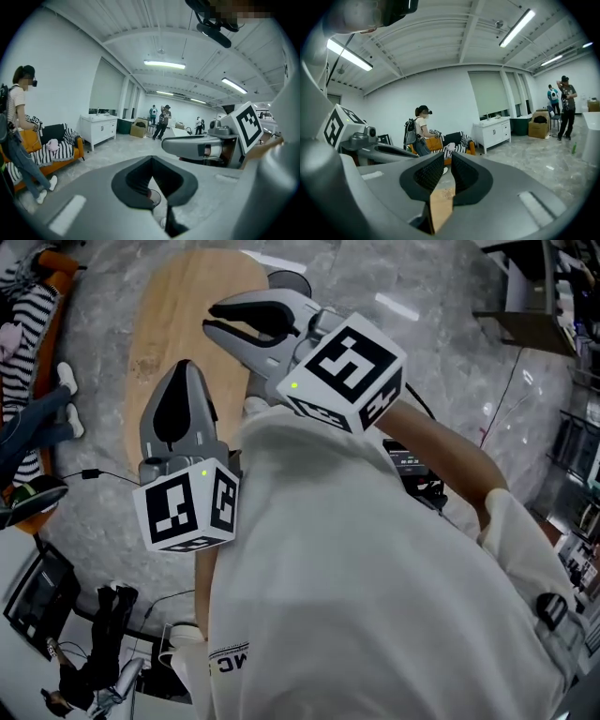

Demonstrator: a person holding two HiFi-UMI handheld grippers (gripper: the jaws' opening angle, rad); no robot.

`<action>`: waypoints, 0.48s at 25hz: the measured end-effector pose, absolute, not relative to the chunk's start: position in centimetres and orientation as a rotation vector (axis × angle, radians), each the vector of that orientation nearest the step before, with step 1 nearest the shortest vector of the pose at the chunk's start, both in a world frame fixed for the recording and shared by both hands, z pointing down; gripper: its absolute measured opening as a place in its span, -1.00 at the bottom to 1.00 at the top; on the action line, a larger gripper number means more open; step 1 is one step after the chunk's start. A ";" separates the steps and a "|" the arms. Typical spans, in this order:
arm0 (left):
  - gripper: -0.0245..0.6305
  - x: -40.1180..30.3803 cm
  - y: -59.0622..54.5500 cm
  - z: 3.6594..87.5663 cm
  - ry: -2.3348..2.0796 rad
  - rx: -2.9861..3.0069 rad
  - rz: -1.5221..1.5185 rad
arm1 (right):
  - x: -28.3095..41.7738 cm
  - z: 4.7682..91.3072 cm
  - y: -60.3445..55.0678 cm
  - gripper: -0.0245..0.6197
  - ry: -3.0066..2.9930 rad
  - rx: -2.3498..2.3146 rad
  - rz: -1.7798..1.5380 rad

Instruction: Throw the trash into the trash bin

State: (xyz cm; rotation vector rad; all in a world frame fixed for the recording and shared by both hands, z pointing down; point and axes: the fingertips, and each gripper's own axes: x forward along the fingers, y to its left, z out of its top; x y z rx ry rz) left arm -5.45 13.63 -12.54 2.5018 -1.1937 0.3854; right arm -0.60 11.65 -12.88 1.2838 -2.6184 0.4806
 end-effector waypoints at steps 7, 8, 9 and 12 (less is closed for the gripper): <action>-0.93 -6.3 16.1 -12.6 -1.226 2.502 0.388 | -2.1 -12.0 14.7 -0.86 -2.626 1.244 0.571; -0.93 -6.5 16.3 -12.5 -1.224 2.502 0.389 | -2.2 -11.8 15.2 -0.86 -2.620 1.248 0.583; -0.93 -6.6 16.4 -12.4 -1.221 2.503 0.388 | -2.4 -11.5 15.7 -0.86 -2.613 1.252 0.595; -0.93 -6.6 17.1 -11.9 -1.210 2.493 0.390 | -2.9 -10.8 17.2 -0.86 -2.605 1.259 0.634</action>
